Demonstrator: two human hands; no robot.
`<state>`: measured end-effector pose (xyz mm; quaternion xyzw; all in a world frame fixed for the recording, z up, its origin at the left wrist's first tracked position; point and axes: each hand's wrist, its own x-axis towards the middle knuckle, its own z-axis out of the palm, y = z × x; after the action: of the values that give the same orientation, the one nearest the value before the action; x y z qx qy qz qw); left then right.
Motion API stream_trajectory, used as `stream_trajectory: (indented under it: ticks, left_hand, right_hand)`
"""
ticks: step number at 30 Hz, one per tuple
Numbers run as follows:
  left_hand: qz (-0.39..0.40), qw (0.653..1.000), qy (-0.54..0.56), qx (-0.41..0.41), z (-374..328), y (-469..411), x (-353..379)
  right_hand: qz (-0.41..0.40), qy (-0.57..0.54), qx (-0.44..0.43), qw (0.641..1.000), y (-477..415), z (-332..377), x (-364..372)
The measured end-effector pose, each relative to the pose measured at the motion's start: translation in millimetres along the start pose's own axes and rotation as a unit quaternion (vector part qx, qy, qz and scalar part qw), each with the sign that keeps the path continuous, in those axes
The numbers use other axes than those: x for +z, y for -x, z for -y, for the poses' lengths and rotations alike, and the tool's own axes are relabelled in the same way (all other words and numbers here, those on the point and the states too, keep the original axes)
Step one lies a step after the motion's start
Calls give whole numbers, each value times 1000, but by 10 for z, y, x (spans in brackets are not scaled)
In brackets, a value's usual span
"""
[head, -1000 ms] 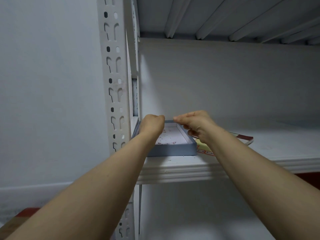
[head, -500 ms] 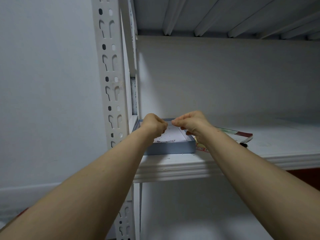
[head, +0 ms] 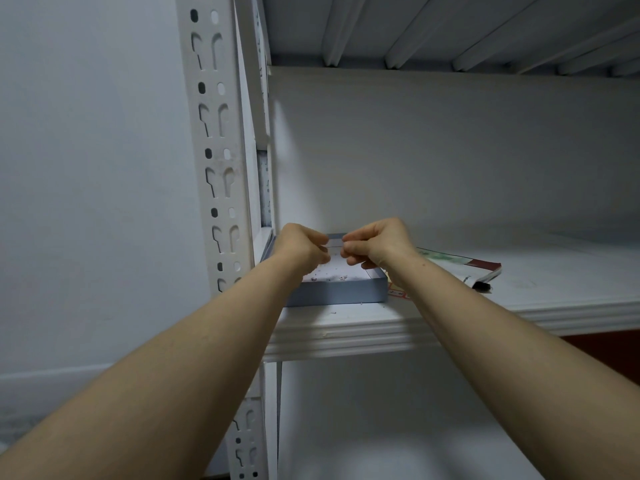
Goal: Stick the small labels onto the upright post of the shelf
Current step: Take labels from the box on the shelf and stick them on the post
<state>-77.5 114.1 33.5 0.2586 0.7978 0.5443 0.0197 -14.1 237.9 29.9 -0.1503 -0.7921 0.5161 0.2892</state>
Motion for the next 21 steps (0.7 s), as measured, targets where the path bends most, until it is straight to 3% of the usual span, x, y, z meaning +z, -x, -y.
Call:
stream_trajectory:
  ticks: [4, 11, 15, 21]
  left_hand:
    - [-47, 999, -26, -2, -26, 34, -11]
    - [-48, 999, -15, 19, 32, 27, -22]
    - [-69, 993, -87, 47, 43, 35, 13]
    - [-83, 987, -116, 72, 11, 127, 4]
  right_hand:
    - [0, 42, -13, 999, -4, 1, 15]
    - [27, 114, -24, 993, 14, -19, 44]
    - [-26, 200, -51, 978, 69, 5, 65]
    - [-36, 203, -77, 976, 102, 24, 62]
